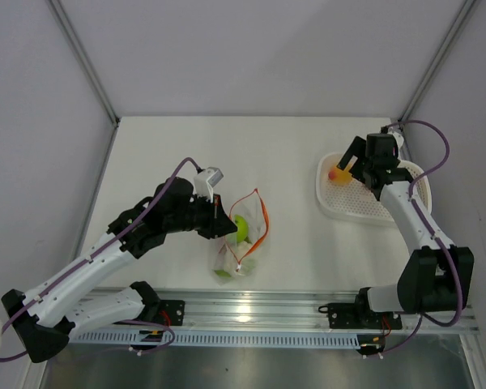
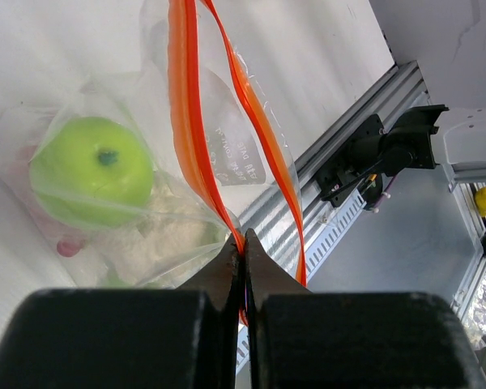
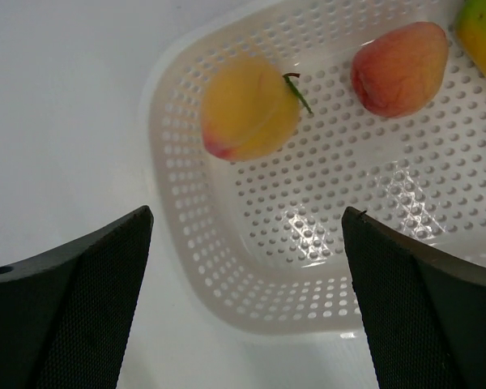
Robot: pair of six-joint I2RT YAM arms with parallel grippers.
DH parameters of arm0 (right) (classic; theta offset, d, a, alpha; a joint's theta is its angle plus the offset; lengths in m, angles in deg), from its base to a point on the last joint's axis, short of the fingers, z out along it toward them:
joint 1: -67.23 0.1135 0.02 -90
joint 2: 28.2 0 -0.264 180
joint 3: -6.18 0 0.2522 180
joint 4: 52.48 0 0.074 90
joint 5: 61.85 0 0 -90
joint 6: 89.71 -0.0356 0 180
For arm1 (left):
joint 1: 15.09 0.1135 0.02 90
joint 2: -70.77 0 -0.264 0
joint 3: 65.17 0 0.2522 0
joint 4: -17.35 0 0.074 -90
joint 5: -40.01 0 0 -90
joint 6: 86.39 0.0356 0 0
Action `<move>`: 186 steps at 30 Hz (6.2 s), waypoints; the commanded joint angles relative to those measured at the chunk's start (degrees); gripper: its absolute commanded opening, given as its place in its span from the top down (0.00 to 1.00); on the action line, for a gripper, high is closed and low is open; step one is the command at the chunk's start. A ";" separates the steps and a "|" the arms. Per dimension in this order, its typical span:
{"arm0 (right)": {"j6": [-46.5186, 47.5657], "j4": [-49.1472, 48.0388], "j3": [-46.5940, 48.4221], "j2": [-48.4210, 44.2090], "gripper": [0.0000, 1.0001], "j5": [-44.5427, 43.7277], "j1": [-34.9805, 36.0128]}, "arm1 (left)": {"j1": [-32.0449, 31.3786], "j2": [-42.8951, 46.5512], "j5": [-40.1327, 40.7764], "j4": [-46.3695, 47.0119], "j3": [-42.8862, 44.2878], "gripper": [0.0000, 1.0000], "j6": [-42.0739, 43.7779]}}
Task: Place the food in the zip-top bag and seal the zipper
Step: Pick up the fake fruit from the bin, then place the fake fruit in the zipper food storage bag, then pick up the fake fruit from the bin.
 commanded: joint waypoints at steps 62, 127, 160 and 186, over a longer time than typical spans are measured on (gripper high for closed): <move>3.19 -20.09 -2.70 18.23 0.95 7.87 -6.25 | 1.69 -0.54 -1.28 0.75 -0.29 0.99 -0.20; 23.14 -3.99 2.48 -3.49 0.01 29.67 42.89 | 1.69 2.45 -1.10 0.67 -3.19 1.00 -2.57; 5.56 -9.17 -0.42 0.89 0.01 -13.67 -5.18 | 1.69 2.54 -2.33 2.51 -4.94 0.99 -2.22; 3.45 -16.11 5.47 27.79 0.02 -7.61 -13.19 | 1.69 -0.01 -2.77 2.42 -3.36 0.99 -1.87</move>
